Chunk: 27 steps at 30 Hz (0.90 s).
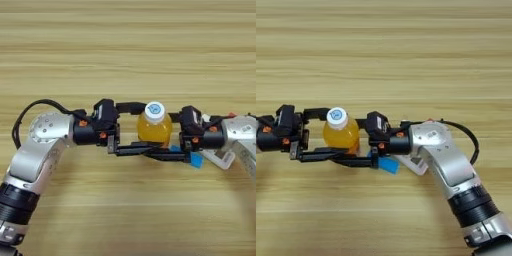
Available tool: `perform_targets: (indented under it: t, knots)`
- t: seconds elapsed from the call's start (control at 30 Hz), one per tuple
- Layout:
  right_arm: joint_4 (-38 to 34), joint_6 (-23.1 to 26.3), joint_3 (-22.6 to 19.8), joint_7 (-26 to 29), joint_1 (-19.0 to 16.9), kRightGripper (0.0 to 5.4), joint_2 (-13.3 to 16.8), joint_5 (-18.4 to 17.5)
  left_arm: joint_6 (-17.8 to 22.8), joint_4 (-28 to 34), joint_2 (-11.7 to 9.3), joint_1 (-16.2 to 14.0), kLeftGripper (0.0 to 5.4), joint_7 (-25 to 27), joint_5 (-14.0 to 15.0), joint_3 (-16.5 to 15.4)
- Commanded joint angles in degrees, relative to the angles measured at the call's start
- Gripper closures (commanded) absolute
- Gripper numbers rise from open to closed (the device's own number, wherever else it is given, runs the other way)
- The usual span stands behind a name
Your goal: Move the objects on the table
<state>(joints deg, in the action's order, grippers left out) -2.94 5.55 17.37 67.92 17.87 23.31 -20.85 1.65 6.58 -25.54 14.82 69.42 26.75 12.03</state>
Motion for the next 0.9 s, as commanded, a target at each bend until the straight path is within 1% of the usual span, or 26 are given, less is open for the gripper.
perform_targets:
  t: [0.03, 0.27, 0.3, 0.33, 0.47, 0.5, 0.57, 0.67, 0.7, 0.77, 0.9]
  knots:
    - [-0.89, -0.42, -0.91, 0.26, 1.98, 1.94, -0.11, -0.37, -0.85, -0.49, -0.40, 1.04, 1.91, -0.05, -1.06, -0.65]
    - [-0.76, -0.68, -1.67, -0.18, 2.51, 1.96, -0.33, -0.62, -1.11, -0.65, -0.49, 0.62, 1.91, -0.82, -1.20, -1.27]
    - [-0.69, -0.60, -2.03, -0.43, 2.68, 1.96, -0.47, -0.83, -1.19, -0.70, -0.44, 0.50, 1.55, -1.12, -1.21, -1.49]
    - [-0.59, -0.51, -2.37, -0.67, 2.81, 1.96, -0.61, -1.03, -1.30, -0.76, -0.42, 0.35, 1.50, -1.30, -1.17, -1.72]
    - [0.10, -0.47, -3.57, -1.82, 2.91, 1.96, -1.57, -1.19, -1.69, -0.75, -0.40, -0.27, 1.03, -1.58, -0.82, -2.32]
    - [0.34, -0.56, -3.88, -2.21, 2.93, 1.96, -1.86, -1.20, -1.71, -0.61, -0.40, -0.48, 1.00, -1.61, -0.67, -2.50]
    - [0.79, -0.77, -4.42, -2.88, 3.03, 1.96, -2.41, -1.18, -1.70, -0.33, -0.39, -0.83, 0.71, -1.64, -0.31, -2.91]
    - [1.88, -1.16, -5.52, -4.59, 3.42, 1.96, -3.41, -0.76, -1.66, 0.24, 0.84, -1.01, 0.32, -3.10, 1.36, -4.70]
    - [2.33, -1.24, -5.91, -5.24, 3.60, 1.96, -3.76, -0.62, -1.46, 0.78, 1.09, -1.24, 0.22, -3.18, 2.38, -5.19]
    - [3.52, -1.87, -6.84, -7.03, 4.01, 1.96, -4.65, -0.19, -1.06, 1.95, 2.56, -1.81, 0.03, -4.67, 4.82, -6.80]
    - [5.63, -3.24, -8.28, -10.94, 4.64, 1.96, -6.80, 0.48, -0.52, 3.79, 4.24, -3.21, 0.00, -7.19, 7.60, -9.16]
